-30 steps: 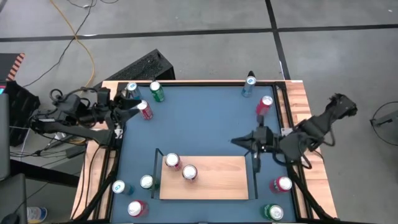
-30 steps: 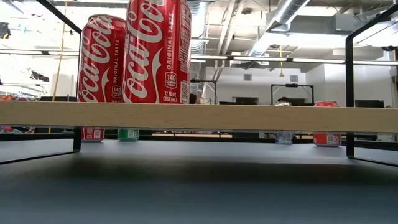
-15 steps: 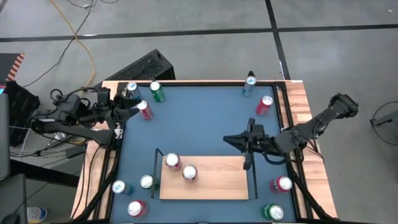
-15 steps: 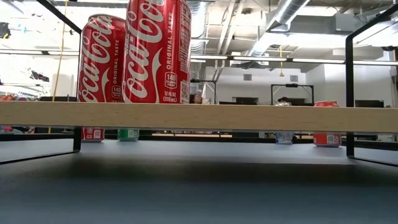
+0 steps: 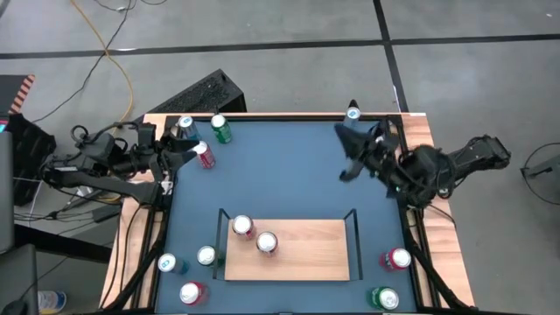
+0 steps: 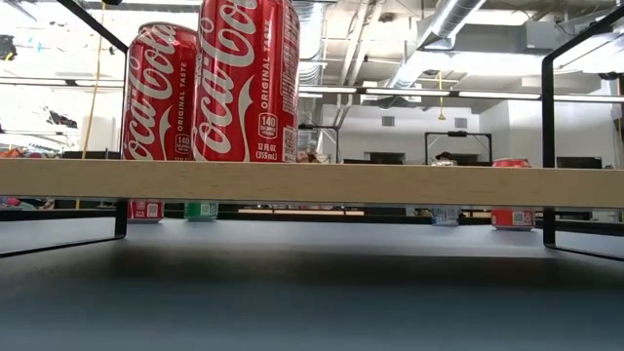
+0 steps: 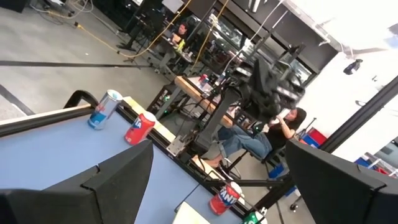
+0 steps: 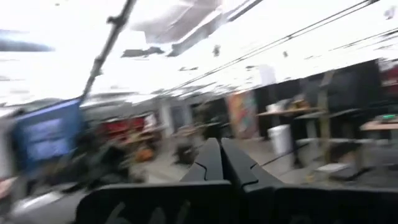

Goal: Place canned beverage on shelf
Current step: Put the right red soda can on the shelf aligned with the other red soda can

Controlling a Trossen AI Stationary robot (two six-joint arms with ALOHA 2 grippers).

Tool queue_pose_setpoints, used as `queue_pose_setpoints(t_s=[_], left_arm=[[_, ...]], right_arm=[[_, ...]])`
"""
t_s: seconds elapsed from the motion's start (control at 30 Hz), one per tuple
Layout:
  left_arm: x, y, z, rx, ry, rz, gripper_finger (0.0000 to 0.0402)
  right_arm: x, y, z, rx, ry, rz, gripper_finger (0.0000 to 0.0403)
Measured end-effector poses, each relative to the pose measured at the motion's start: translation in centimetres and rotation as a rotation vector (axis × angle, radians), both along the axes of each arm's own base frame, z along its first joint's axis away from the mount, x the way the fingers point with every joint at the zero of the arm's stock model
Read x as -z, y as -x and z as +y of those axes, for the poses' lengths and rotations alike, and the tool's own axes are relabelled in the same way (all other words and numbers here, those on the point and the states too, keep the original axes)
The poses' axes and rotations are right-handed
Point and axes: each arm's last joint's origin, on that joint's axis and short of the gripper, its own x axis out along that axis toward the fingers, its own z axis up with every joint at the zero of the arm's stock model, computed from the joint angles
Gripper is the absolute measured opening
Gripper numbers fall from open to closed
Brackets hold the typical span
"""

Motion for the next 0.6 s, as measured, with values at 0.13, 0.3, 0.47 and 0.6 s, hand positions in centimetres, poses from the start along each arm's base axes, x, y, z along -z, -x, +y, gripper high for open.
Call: queue_pose_setpoints(t_s=[0.13,0.3,0.47,0.6], left_arm=[[0.0,0.0,0.0,0.001,0.011,-0.003,0.0352],[0.0,0.0,0.0,-0.004,0.012,-0.004,0.0352],[0.0,0.0,0.1,-0.041,0.029,-0.007,0.0352],[0.0,0.0,0.1,-0.049,0.033,-0.009,0.0352]], right_arm=[[-0.7,0.8,-2.0,0.072,-0.023,-0.052,0.0001],[-1.2,1.5,-4.1,0.162,-0.03,-0.084,0.0001],[-1.2,1.6,-5.3,0.225,-0.022,-0.059,0.0001],[-0.5,1.0,-5.8,0.248,-0.004,0.027,0.0001]])
